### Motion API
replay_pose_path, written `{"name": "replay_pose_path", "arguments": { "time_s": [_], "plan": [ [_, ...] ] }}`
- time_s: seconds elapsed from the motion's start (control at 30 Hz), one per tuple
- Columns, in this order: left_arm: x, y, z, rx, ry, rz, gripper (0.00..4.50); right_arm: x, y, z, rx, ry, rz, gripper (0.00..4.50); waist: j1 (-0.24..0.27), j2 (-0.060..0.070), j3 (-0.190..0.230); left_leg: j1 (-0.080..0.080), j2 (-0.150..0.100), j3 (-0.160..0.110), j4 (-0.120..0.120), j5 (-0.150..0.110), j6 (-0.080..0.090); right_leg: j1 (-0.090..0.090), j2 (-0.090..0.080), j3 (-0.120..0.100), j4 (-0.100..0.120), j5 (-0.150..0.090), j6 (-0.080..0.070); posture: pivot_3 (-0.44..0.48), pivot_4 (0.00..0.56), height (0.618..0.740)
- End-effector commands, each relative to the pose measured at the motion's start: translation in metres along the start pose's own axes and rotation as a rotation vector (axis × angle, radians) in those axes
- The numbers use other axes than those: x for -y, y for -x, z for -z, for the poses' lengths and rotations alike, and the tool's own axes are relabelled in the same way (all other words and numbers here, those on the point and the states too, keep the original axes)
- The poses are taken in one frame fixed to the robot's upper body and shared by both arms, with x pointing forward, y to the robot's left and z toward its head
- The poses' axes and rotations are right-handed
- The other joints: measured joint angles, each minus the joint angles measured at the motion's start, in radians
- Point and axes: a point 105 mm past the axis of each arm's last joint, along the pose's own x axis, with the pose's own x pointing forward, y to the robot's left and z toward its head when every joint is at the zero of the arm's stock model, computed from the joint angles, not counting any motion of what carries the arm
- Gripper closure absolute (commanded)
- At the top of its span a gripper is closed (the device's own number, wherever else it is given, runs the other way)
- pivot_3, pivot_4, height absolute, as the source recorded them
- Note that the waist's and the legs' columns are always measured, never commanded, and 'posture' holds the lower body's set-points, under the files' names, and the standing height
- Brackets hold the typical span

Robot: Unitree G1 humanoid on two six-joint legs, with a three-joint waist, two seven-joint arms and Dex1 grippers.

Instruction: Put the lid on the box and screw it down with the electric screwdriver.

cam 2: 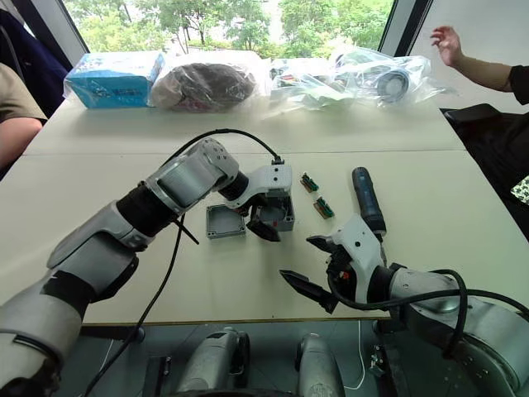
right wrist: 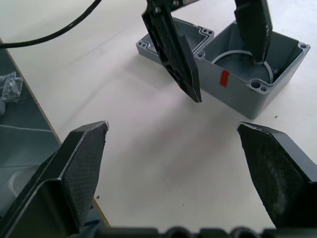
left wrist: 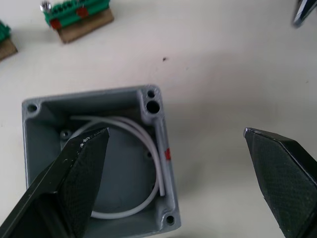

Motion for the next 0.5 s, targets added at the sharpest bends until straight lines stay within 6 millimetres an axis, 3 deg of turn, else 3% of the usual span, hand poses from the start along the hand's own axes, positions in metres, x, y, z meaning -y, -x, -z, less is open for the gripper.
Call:
{"name": "replay_pose_path", "arguments": {
  "time_s": [0.03, 0.13, 0.4, 0.47, 0.5],
  "plan": [
    [0.0001, -0.0036, -0.0021, -0.006, -0.026, -0.002, 0.02, -0.0024, 0.0024, -0.0105, 0.052, 0.038, 0.022, 0.08, -0.001, 0.000, 0.000, 0.000, 0.000, 0.000, 0.000, 0.000, 0.000, 0.000, 0.000, 0.000, 0.000, 0.000, 0.000, 0.000, 0.150, 0.740],
    [-0.0035, -0.0082, -0.0005, -0.007, -0.032, -0.025, 0.73, -0.0013, 0.0018, -0.0110, 0.060, 0.038, 0.033, 0.00, -0.001, 0.000, 0.000, 0.000, 0.000, 0.000, 0.000, 0.000, 0.000, 0.000, 0.000, 0.000, 0.000, 0.000, 0.000, 0.000, 0.150, 0.740],
    [-0.0042, -0.0128, 0.0036, -0.018, -0.043, -0.036, 3.91, 0.0036, 0.0016, -0.0108, 0.073, 0.037, 0.067, 0.00, -0.001, 0.000, 0.000, 0.000, 0.000, 0.000, 0.000, 0.000, 0.000, 0.000, 0.000, 0.000, 0.001, 0.002, 0.003, 0.000, 0.150, 0.740],
    [-0.0047, -0.0130, 0.0029, -0.015, -0.048, -0.040, 4.48, 0.0042, 0.0016, -0.0108, 0.075, 0.037, 0.069, 0.00, 0.000, 0.000, 0.000, 0.000, 0.000, 0.000, 0.001, 0.000, 0.000, 0.000, 0.000, 0.000, 0.001, 0.002, 0.003, 0.000, 0.150, 0.740],
    [-0.0058, -0.0128, 0.0014, -0.009, -0.055, -0.049, 4.48, 0.0046, 0.0017, -0.0105, 0.075, 0.037, 0.070, 0.00, 0.000, 0.000, -0.001, 0.000, 0.000, 0.000, 0.001, 0.000, 0.000, 0.000, 0.000, 0.000, 0.001, 0.002, 0.003, 0.000, 0.150, 0.740]
  ]
}}
